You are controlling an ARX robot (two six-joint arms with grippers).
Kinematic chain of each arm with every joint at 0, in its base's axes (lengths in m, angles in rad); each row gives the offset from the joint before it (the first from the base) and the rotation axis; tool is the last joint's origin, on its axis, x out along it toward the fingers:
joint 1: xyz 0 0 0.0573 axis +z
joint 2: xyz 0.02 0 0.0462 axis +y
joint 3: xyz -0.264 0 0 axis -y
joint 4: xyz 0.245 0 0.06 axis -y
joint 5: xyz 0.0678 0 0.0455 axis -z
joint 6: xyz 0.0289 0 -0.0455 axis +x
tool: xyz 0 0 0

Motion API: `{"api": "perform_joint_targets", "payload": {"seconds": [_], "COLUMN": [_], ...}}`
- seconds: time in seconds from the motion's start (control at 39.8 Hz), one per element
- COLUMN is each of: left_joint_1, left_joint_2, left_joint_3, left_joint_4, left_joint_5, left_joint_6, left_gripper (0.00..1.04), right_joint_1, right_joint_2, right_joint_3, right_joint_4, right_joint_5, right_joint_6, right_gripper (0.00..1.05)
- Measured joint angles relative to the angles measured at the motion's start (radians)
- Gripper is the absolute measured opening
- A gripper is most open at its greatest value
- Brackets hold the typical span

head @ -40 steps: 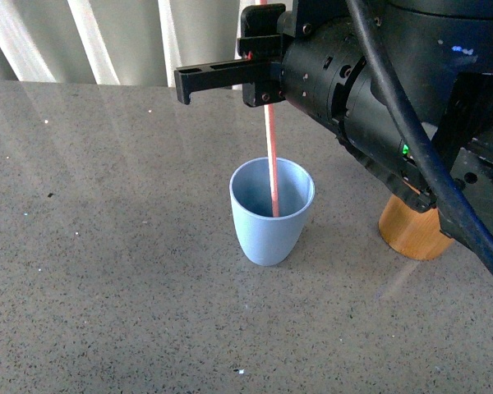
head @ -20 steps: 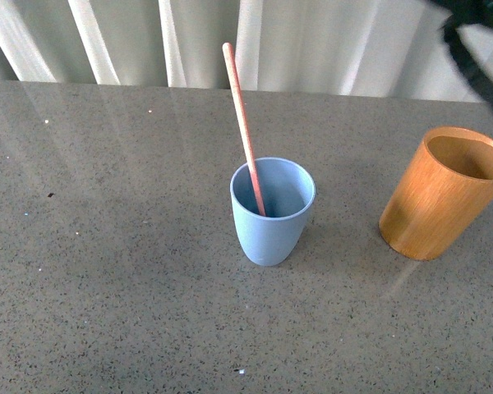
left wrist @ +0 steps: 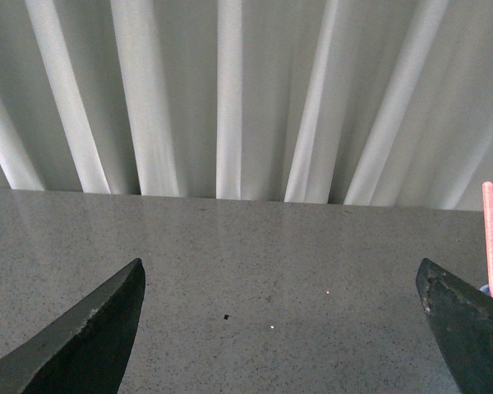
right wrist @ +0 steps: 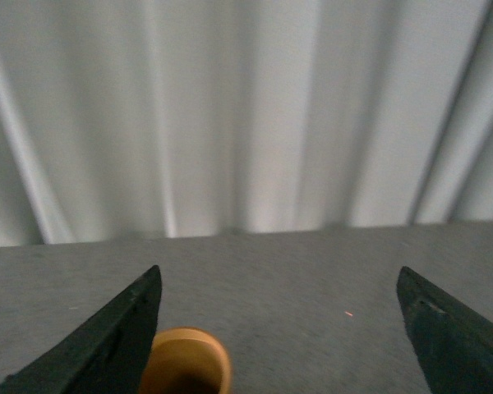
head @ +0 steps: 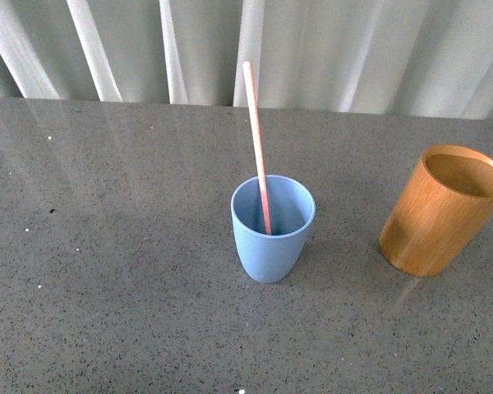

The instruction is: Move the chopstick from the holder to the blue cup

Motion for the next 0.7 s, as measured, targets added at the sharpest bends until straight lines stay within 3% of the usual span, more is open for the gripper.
{"api": "perform_joint_targets", "payload": {"seconds": [0.1, 0.23, 0.43, 0.53, 0.7], "left_joint_1": [0.000, 0.000, 0.000, 0.000, 0.000], "left_joint_2": [0.000, 0.000, 0.000, 0.000, 0.000], "left_joint_3": [0.000, 0.000, 0.000, 0.000, 0.000], "left_joint_4": [0.000, 0.000, 0.000, 0.000, 0.000], "left_joint_5": [-0.002, -0.001, -0.002, 0.000, 0.000], "left_joint_6": [0.000, 0.000, 0.000, 0.000, 0.000], "left_gripper": [0.98, 0.98, 0.98, 0.98, 0.98], "right_joint_1": [-0.039, -0.072, -0.142, -0.219, -0.225], "right_joint_2": [-0.052, -0.109, -0.249, -0.314, -0.410], "right_joint_3": [-0.051, -0.093, -0.163, -0.184, -0.216], "right_joint_4": [0.029, 0.017, -0.056, -0.098, -0.158], "right_joint_5": [-0.159, -0.193, -0.275, -0.333, -0.342], "right_joint_6": [-0.001, -0.001, -0.002, -0.004, -0.004], "right_gripper": [0.66, 0.48, 0.02, 0.01, 0.01]}}
